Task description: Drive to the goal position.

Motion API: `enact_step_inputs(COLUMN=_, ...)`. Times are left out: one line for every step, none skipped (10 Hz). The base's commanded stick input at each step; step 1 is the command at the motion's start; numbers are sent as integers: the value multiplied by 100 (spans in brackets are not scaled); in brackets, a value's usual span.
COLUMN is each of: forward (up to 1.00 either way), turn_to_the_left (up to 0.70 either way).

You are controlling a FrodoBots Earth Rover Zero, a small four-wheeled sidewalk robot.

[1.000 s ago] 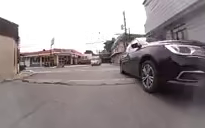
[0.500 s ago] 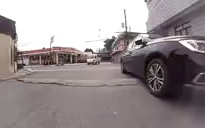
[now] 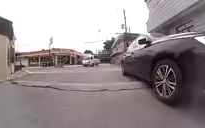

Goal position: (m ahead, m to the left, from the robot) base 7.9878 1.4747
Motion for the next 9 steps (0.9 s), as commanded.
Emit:
enact_step_inputs(forward=50, turn_to_the_left=5)
enact_step_inputs(forward=50, turn_to_the_left=5)
enact_step_inputs(forward=50, turn_to_the_left=5)
enact_step_inputs(forward=50, turn_to_the_left=5)
enact_step_inputs(forward=50, turn_to_the_left=5)
enact_step_inputs(forward=50, turn_to_the_left=5)
enact_step_inputs(forward=50, turn_to_the_left=5)
enact_step_inputs(forward=50, turn_to_the_left=5)
enact_step_inputs(forward=50, turn_to_the_left=5)
